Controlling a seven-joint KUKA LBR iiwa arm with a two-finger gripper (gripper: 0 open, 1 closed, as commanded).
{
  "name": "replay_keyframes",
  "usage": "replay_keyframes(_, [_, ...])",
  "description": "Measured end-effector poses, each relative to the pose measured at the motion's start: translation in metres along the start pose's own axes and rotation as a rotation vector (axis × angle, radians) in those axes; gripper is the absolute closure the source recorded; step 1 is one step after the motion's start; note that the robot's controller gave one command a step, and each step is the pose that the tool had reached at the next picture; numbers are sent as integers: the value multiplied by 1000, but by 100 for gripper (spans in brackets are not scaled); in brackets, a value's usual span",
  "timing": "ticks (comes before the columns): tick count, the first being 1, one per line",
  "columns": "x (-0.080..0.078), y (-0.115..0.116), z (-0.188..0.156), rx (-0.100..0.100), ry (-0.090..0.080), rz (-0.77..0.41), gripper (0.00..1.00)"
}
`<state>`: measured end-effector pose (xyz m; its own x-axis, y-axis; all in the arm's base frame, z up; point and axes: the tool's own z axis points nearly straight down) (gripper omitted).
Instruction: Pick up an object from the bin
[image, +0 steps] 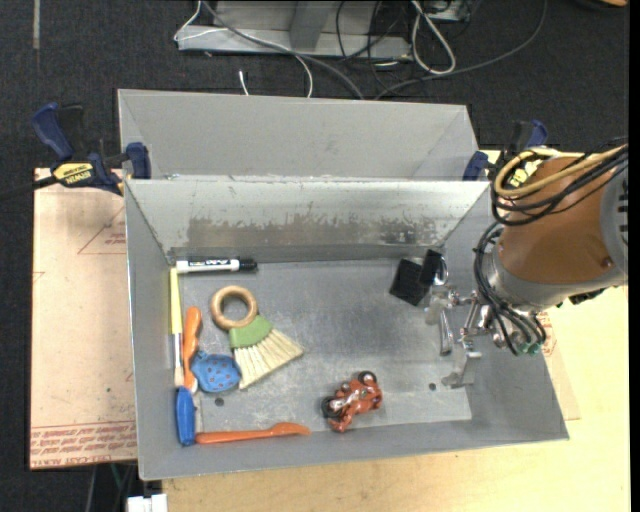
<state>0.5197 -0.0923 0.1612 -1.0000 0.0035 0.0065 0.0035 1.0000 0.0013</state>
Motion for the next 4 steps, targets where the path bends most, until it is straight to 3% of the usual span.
replay_keyframes(1, [-2,1,-5,1,-7,-3,0])
replay_keyframes(2, [-28,-24,43,3,-12,-359,0])
replay_keyframes(3, [-13,43,38,1,-7,-410,0])
replay_keyframes(4, [-27,34,44,2,-8,-453,0])
